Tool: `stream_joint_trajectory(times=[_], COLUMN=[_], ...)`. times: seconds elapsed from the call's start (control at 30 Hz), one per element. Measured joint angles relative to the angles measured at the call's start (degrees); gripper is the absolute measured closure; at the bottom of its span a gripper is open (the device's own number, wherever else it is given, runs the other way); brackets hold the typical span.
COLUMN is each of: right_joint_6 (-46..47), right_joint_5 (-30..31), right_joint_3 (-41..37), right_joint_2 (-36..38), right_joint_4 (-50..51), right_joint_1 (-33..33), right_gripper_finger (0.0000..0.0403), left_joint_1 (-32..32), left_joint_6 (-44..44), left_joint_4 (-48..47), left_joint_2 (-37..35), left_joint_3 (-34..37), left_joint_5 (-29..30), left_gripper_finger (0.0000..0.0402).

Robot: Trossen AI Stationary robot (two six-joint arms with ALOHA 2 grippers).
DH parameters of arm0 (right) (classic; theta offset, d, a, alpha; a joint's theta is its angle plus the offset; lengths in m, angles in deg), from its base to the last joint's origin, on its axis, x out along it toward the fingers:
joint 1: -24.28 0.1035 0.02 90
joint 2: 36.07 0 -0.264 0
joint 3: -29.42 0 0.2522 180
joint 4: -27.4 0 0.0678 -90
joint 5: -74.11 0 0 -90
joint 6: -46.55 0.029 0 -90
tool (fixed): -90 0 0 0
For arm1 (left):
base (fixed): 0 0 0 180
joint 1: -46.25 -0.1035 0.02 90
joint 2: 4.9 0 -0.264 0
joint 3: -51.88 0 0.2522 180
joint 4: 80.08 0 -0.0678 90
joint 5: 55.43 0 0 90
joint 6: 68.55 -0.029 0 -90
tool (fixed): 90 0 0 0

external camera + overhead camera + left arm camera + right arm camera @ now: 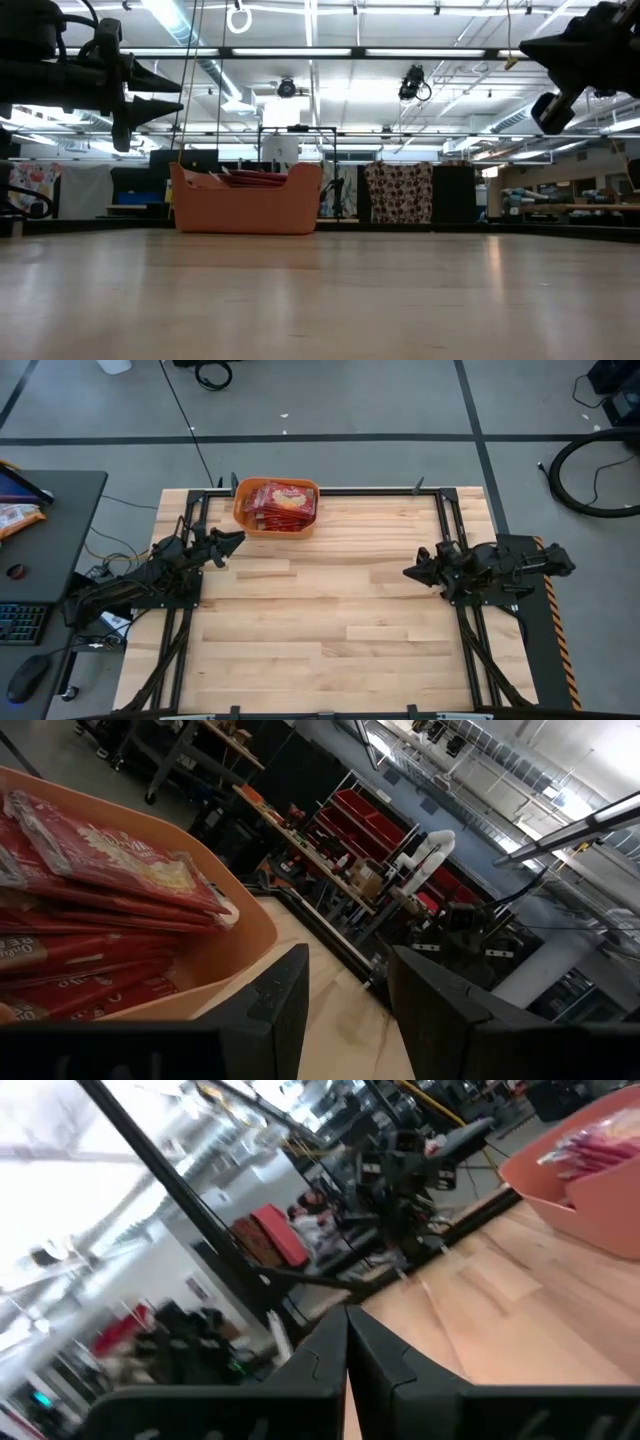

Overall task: Sort popcorn bags into baskets
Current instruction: Return to Home Position

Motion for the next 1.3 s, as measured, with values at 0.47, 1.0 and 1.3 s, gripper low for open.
stream_joint_trajectory(times=[0.47, 1.0, 1.3], right_joint_6=[-25.46, -24.91, -24.90], right_joint_5=[0.00, 0.00, 0.00], right_joint_3=[0.00, 0.00, 0.00], right_joint_2=[-2.24, -2.24, -2.24], right_joint_4=[4.37, 4.35, 4.35], right_joint_1=[0.00, 0.00, 0.00], right_gripper_finger=[0.0387, 0.0387, 0.0386], left_joint_1=[0.00, 0.00, 0.00], left_joint_6=[0.04, 0.11, 0.11], left_joint_4=[-0.04, -0.04, -0.04], left_joint_2=[0.00, 0.00, 0.00], left_joint_3=[0.00, 0.02, 0.02], left_joint_5=[0.02, 0.00, 0.02], left_gripper_finger=[0.0260, 0.0260, 0.0260])
